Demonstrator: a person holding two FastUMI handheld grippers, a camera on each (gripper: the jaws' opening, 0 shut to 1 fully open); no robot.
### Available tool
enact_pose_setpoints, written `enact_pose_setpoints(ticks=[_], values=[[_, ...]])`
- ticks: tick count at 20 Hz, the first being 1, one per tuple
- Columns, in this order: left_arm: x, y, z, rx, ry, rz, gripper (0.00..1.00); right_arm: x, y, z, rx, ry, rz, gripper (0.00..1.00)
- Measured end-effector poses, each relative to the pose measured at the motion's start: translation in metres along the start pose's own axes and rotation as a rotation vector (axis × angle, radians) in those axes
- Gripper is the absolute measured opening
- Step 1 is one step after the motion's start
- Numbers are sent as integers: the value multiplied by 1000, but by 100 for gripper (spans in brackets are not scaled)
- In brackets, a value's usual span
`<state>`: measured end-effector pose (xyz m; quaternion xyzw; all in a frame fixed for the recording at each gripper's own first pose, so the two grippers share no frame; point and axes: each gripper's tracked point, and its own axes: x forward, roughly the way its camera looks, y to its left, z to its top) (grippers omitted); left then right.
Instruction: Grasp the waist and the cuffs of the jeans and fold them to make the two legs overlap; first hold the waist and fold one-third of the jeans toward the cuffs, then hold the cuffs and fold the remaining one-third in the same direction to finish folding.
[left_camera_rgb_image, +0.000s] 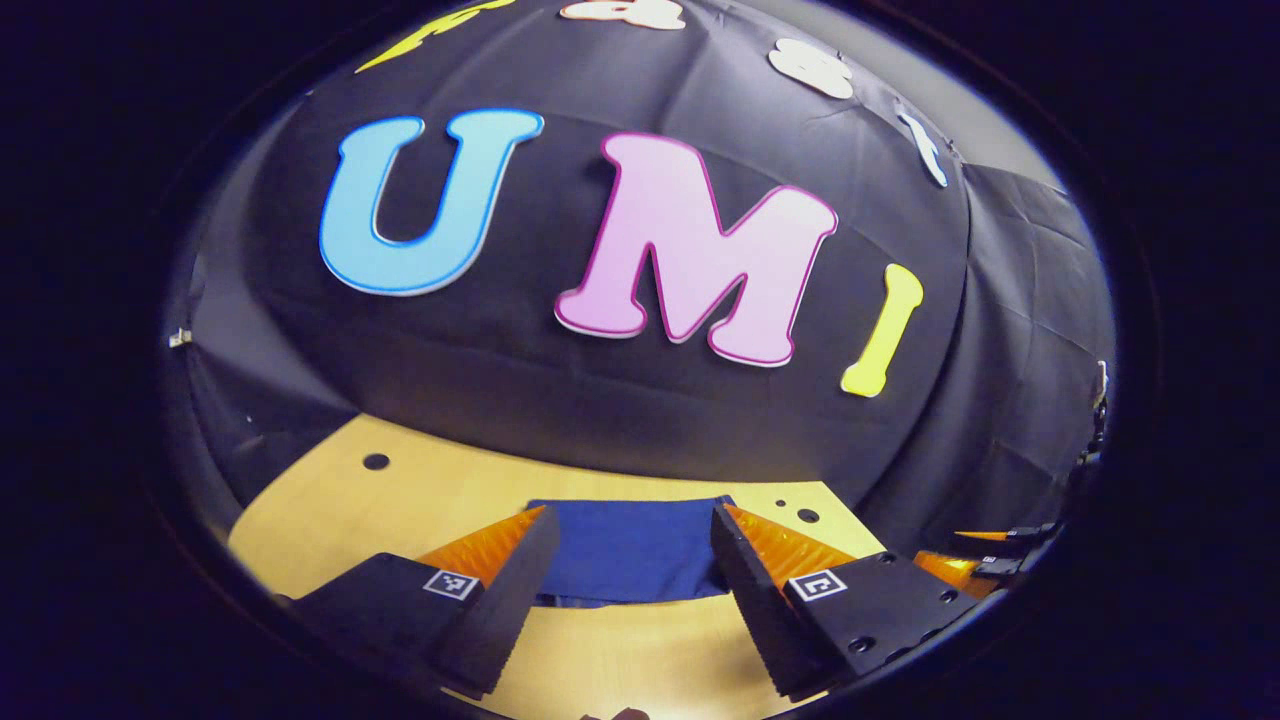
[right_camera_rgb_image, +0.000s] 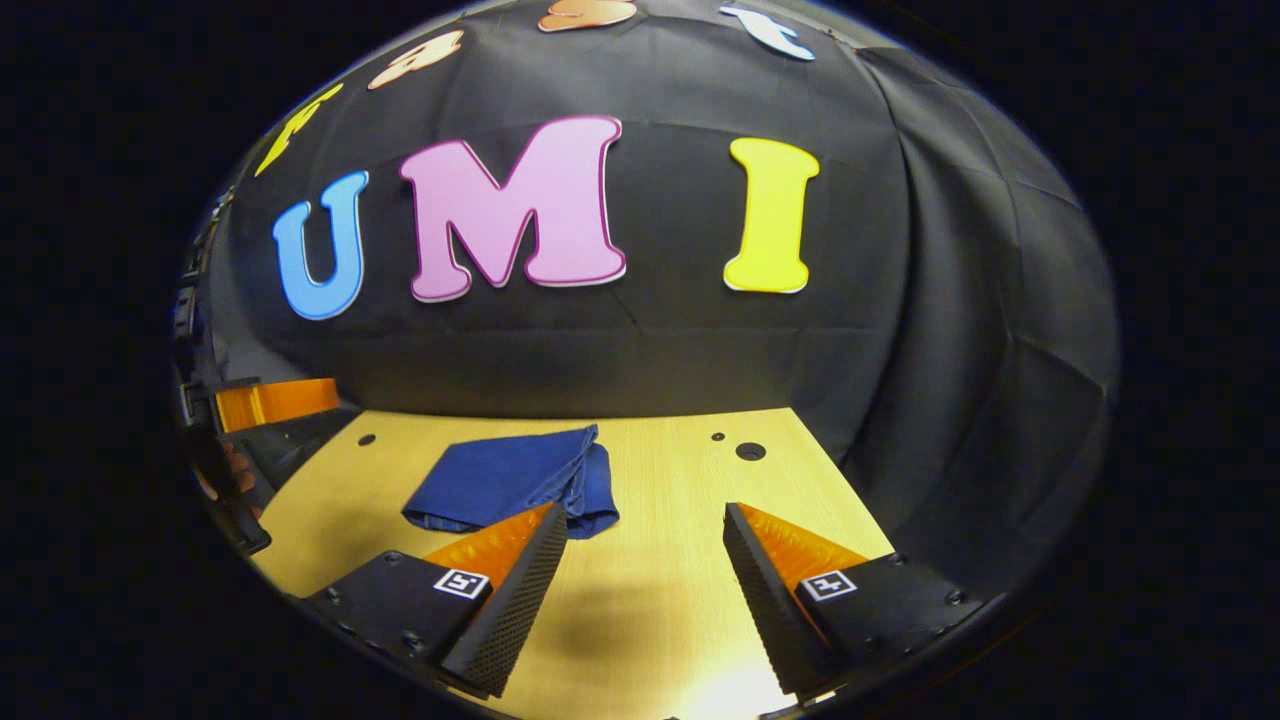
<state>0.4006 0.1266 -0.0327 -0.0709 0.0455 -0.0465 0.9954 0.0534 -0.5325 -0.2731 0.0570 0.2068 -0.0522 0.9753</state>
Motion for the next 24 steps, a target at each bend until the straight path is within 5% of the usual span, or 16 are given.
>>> enact_pose_setpoints(ticks=[7, 12, 24], values=[[-131, 26, 64, 82, -149, 16, 96, -119, 28, 69, 33, -203, -45, 97], [-199, 27, 68, 109, -206, 3, 96, -189, 55, 99, -9, -315, -4, 97], [-239, 28, 54, 78, -218, 130, 96, -199, 66, 98, -130, -348, 165, 95]])
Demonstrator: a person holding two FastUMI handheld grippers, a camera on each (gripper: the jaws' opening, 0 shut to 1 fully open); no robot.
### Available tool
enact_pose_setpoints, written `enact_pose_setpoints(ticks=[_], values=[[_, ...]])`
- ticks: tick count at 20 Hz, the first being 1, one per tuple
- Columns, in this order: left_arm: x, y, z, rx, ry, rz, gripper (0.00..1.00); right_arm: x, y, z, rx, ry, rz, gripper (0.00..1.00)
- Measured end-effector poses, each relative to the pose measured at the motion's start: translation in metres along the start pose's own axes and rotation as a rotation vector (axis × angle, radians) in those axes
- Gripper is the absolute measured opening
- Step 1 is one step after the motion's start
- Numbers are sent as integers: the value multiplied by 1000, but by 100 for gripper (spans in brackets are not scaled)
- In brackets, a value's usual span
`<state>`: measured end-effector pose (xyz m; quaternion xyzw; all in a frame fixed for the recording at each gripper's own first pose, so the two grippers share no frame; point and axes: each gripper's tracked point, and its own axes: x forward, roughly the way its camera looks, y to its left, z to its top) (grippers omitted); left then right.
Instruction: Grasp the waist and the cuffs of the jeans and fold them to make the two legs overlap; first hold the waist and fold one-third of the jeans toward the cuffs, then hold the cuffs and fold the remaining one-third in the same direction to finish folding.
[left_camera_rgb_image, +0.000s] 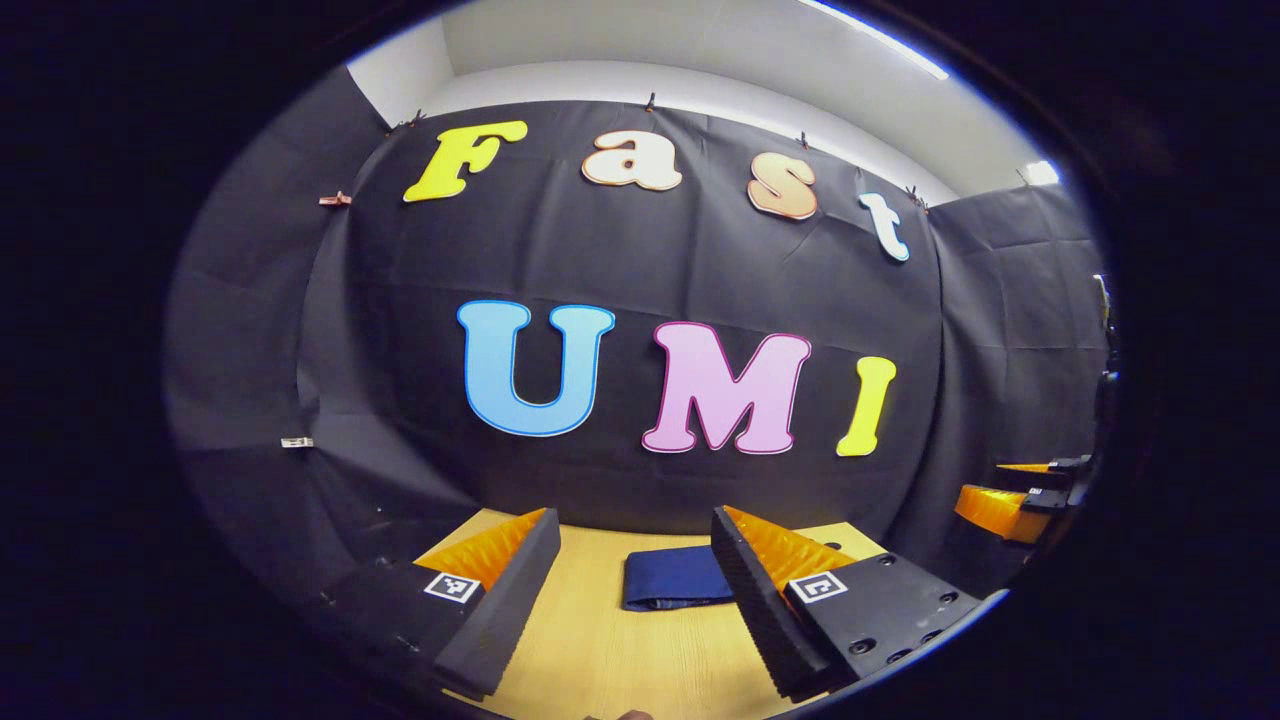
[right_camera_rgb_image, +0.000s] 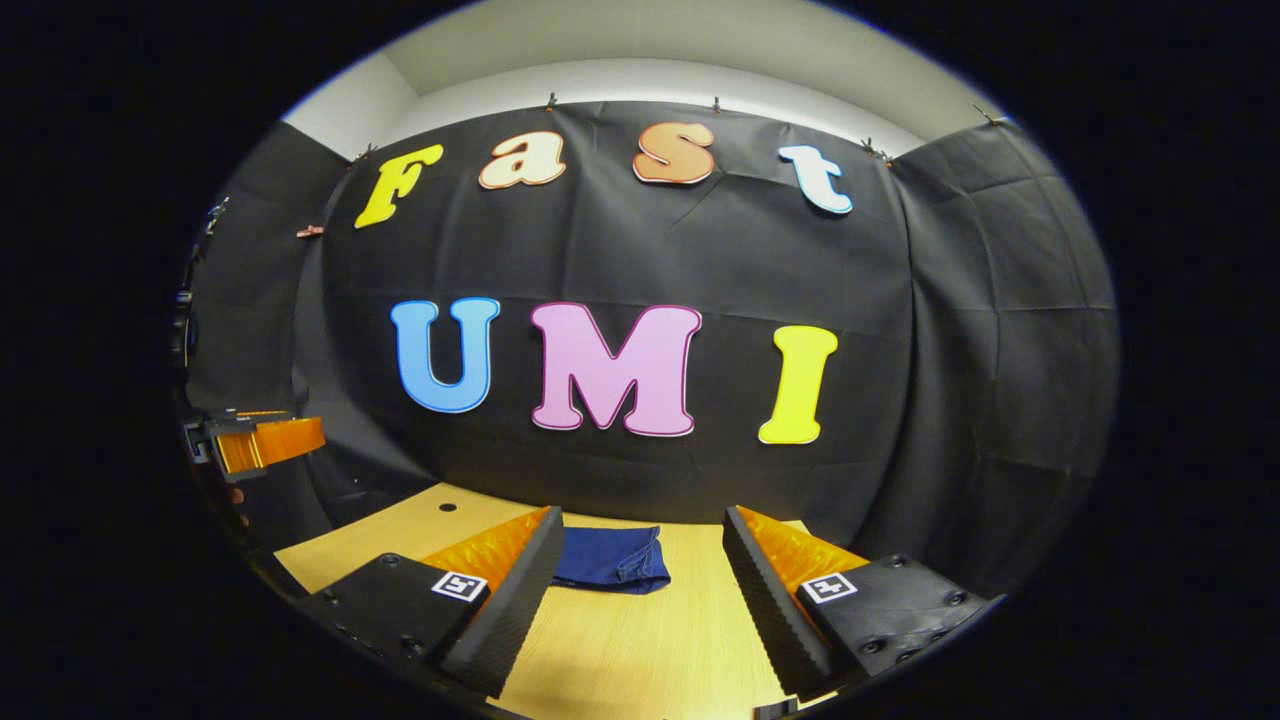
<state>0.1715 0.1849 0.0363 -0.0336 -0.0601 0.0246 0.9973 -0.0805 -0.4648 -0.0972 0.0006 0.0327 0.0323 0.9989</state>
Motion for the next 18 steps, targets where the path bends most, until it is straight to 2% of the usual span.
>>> enact_pose_setpoints(ticks=[1, 6, 9, 10, 11, 18], values=[[-1, -1, 0, -1, 0, 3, 96, 0, -3, 5, -7, -13, 2, 98], [-7, -2, 4, 16, -19, 24, 96, -5, 3, 16, -4, -59, 22, 97], [-8, 1, 16, -9, -58, 41, 96, -4, 4, 11, -8, -51, 37, 95], [-10, 0, 18, -13, -66, 41, 92, -3, 3, 12, -11, -51, 35, 95], [-9, 1, 18, -10, -69, 44, 96, -2, 1, 13, -11, -55, 31, 96], [-1, 4, 10, 12, -50, 36, 96, 1, 0, 10, -10, -56, 7, 96]])
